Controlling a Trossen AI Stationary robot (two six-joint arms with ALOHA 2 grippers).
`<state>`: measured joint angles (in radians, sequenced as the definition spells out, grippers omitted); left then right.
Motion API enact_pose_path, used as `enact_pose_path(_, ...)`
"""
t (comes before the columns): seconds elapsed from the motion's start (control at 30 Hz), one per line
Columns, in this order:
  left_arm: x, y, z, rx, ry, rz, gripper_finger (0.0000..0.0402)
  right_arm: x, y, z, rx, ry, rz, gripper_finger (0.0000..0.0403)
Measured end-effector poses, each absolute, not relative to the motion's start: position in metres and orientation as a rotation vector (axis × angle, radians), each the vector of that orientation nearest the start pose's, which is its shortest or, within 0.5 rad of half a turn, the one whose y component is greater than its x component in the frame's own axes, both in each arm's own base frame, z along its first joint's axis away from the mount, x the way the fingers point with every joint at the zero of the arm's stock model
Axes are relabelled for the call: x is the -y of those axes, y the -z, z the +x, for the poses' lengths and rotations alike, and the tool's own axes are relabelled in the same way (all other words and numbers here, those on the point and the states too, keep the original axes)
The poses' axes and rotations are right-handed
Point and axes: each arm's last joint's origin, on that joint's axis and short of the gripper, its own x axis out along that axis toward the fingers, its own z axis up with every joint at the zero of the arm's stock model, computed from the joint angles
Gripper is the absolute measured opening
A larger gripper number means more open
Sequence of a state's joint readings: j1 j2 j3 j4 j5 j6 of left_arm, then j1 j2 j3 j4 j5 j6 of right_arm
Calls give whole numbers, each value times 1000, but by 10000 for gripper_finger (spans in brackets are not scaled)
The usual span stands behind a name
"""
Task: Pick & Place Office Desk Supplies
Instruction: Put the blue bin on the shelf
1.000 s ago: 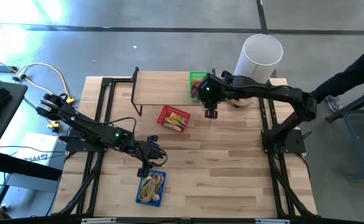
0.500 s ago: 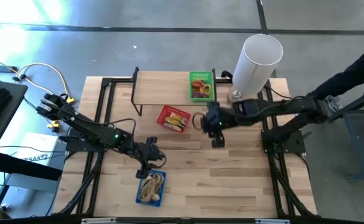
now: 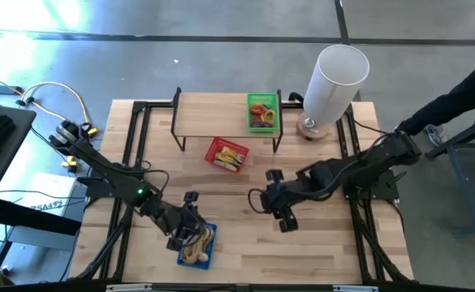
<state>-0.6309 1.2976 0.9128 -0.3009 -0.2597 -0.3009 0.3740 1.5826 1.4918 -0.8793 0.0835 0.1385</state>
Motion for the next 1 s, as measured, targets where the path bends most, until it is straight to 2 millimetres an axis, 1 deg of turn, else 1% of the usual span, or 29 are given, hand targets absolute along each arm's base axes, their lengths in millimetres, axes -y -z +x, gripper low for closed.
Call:
enact_pose_path(0.03, 158, -265, 223, -666, 264, 11, 165, -121, -324, 305, -960, -202, -94, 148)
enact_pose_path(0.1, 165, -275, 221, -655, 288, 14, 165, -126, -322, 311, -940, -190, -80, 148)
enact_pose_path(0.17, 176, -282, 218, -636, 328, 13, 165, -133, -318, 310, -945, -195, -94, 148)
enact_pose_path(0.23, 186, -286, 216, -630, 359, 16, 165, -139, -315, 310, -950, -196, -88, 148)
enact_pose_path(0.27, 192, -286, 214, -634, 371, 17, 165, -141, -316, 312, -933, -195, -76, 148)
enact_pose_path(0.4, 213, -281, 210, -667, 390, 8, 165, -152, -314, 307, -940, -194, -58, 148)
enact_pose_path(0.5, 228, -270, 206, -729, 404, 25, 165, -160, -316, 305, -922, -200, -32, 148)
enact_pose_path(0.6, 244, -261, 196, -770, 437, 44, 165, -169, -317, 302, -899, -222, -18, 148)
enact_pose_path(0.67, 253, -261, 189, -768, 466, 25, 165, -176, -318, 299, -889, -236, -7, 148)
enact_pose_path(0.77, 260, -261, 179, -772, 491, 32, 165, -185, -320, 296, -866, -253, 12, 148)
enact_pose_path(0.87, 263, -260, 175, -757, 460, 17, 165, -194, -322, 293, -825, -233, 6, 148)
enact_pose_path(0.93, 268, -256, 176, -754, 450, -2, 165, -199, -323, 290, -803, -218, -2, 148)
enact_pose_path(1.0, 275, -248, 177, -763, 459, 16, 165, -205, -323, 286, -786, -219, -12, 148)
